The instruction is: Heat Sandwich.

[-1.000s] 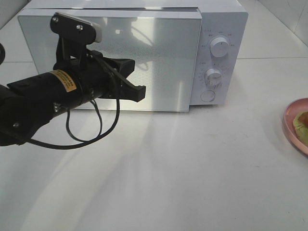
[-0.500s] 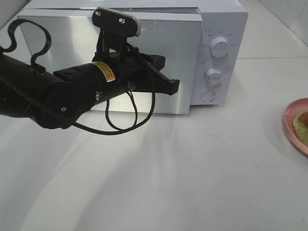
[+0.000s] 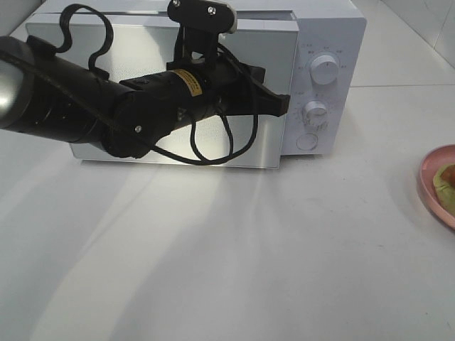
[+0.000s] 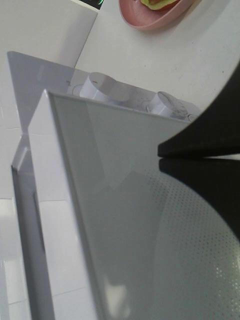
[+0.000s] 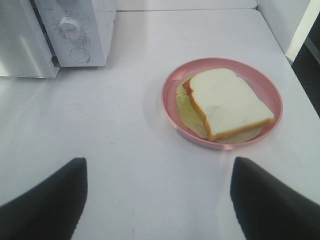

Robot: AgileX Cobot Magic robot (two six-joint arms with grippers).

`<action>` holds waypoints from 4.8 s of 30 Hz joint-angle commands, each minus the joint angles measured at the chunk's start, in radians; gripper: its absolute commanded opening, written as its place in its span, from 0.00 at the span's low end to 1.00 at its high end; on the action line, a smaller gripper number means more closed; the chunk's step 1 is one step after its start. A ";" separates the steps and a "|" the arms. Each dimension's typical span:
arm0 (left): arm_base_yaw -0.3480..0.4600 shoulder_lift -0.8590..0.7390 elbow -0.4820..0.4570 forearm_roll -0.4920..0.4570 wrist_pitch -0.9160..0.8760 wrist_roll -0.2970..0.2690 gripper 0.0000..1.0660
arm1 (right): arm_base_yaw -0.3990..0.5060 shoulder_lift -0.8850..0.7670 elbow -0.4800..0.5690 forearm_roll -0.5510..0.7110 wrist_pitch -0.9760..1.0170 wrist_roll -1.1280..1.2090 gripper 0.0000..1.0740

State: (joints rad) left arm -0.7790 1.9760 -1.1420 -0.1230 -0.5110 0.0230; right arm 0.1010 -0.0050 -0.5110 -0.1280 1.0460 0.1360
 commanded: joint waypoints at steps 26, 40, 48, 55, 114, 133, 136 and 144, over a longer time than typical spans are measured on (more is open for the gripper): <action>0.022 0.091 -0.137 -0.019 0.056 0.010 0.00 | -0.008 -0.025 0.002 0.003 -0.007 -0.006 0.71; 0.070 0.142 -0.217 -0.079 0.066 0.016 0.00 | -0.008 -0.025 0.002 0.003 -0.007 -0.006 0.71; 0.092 0.162 -0.251 -0.077 0.067 0.017 0.00 | -0.008 -0.025 0.002 0.002 -0.007 -0.006 0.71; 0.092 0.163 -0.254 -0.075 0.067 0.017 0.00 | -0.008 -0.025 0.002 0.002 -0.007 -0.006 0.71; -0.004 -0.230 0.110 -0.026 0.466 0.014 0.29 | -0.008 -0.025 0.002 0.003 -0.007 -0.005 0.71; -0.004 -0.414 0.110 -0.061 1.037 0.007 0.98 | -0.008 -0.025 0.002 0.003 -0.007 -0.006 0.71; -0.001 -0.423 0.110 -0.063 1.090 -0.032 0.98 | -0.008 -0.025 0.002 0.003 -0.007 -0.006 0.71; -0.001 -0.451 0.111 -0.048 1.226 -0.063 0.98 | -0.008 -0.025 0.002 0.003 -0.007 -0.006 0.71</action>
State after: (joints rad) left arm -0.7770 1.5420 -1.0340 -0.1760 0.6730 -0.0270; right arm 0.1010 -0.0050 -0.5110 -0.1280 1.0430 0.1360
